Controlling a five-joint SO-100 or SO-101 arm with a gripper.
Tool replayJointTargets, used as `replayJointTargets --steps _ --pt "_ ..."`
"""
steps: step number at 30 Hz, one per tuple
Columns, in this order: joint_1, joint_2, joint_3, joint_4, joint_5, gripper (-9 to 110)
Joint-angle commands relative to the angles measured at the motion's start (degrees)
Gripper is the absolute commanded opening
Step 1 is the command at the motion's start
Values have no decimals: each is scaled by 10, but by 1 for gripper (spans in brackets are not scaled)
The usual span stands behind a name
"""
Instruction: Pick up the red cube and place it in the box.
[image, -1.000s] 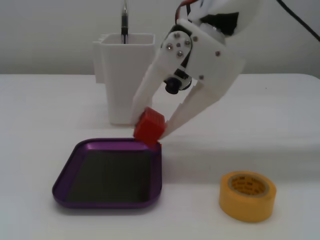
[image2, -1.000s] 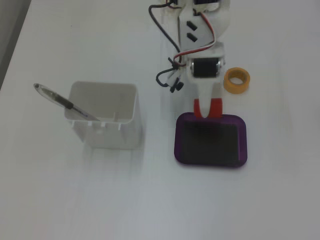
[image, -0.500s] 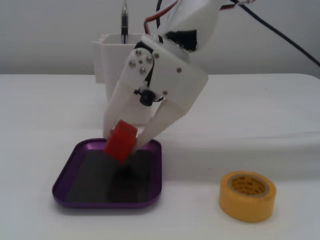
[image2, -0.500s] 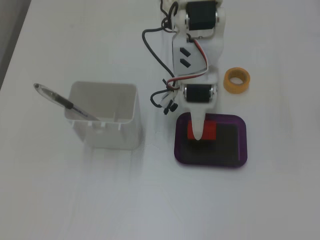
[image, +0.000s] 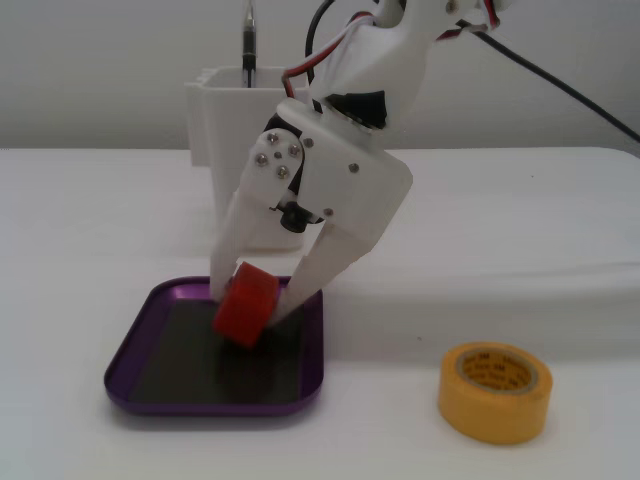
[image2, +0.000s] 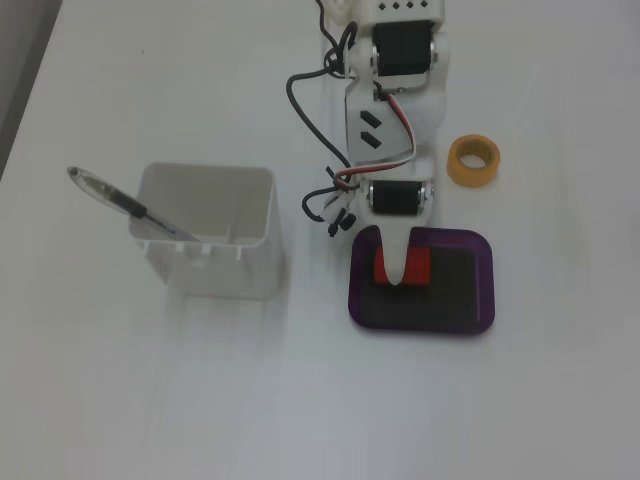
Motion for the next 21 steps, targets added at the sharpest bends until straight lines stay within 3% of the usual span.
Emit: replayJointTargets --steps 1,6,14,21 --pt "1 15 -42 34 2 8" --pt "2 15 -98 141 9 18" --pt "0 27 -271 343 10 18" --pt "-9 143 -357 556 4 18"
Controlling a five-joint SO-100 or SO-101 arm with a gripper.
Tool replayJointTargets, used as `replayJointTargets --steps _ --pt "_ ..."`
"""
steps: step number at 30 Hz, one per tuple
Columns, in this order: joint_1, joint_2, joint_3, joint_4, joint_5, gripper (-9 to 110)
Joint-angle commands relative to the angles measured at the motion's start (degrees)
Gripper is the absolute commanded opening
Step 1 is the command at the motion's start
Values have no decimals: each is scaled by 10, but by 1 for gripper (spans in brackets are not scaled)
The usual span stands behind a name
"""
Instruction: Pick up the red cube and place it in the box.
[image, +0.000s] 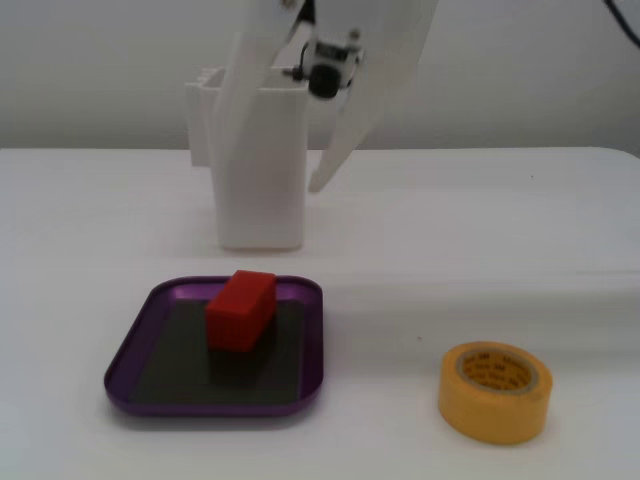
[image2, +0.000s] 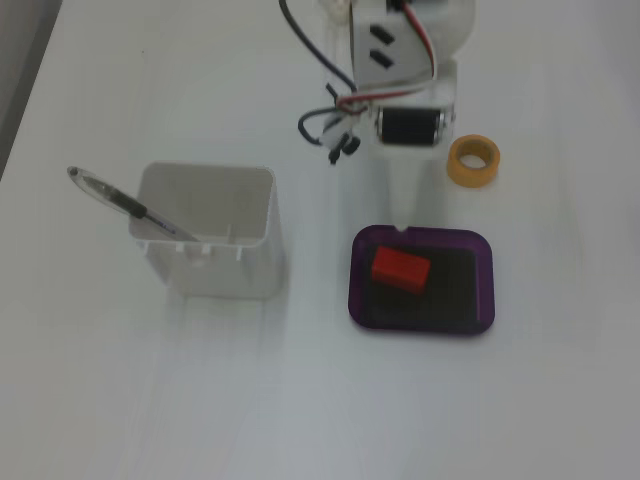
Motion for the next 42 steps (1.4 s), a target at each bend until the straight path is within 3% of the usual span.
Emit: replayJointTargets --steps 1,9,17,33,42 --pt "-1 113 -42 89 -1 18" --pt "-7 311 45 154 -2 18" --pt "-4 496 283 145 -3 19" --pt "-3 842 809 -118 1 19" --pt "-3 1109 1021 -158 -3 19"
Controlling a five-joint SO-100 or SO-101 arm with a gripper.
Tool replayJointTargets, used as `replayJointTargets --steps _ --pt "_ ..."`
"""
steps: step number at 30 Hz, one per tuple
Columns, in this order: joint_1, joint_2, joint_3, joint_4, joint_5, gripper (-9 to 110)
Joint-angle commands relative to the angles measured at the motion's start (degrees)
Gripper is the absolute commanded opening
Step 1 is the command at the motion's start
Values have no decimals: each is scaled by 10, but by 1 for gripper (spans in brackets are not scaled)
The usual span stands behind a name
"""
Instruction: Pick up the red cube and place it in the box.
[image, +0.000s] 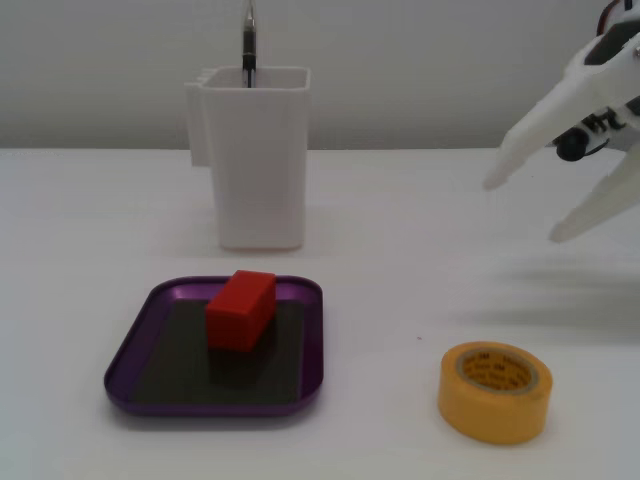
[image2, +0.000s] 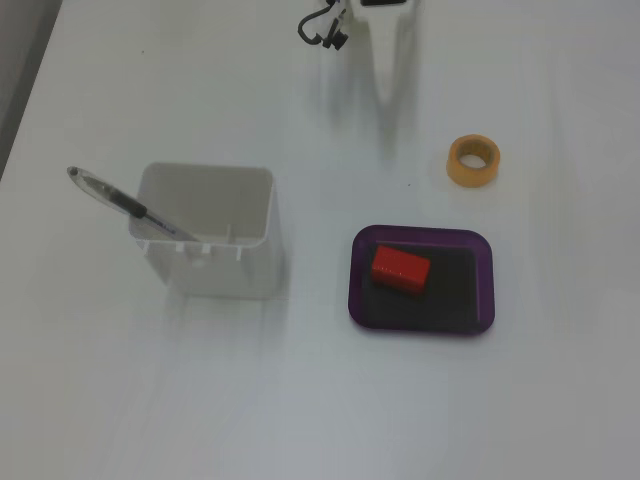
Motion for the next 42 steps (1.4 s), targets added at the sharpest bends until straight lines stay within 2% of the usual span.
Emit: replayJointTargets --steps 1,4,16,18,22,42 --pt "1 113 54 -7 -3 19" --pt "1 172 98 -5 -1 19" --pt "-6 140 149 11 5 18" --pt "-2 140 149 34 5 14" --pt "0 140 149 39 -1 -1" --pt "-5 140 149 44 5 0"
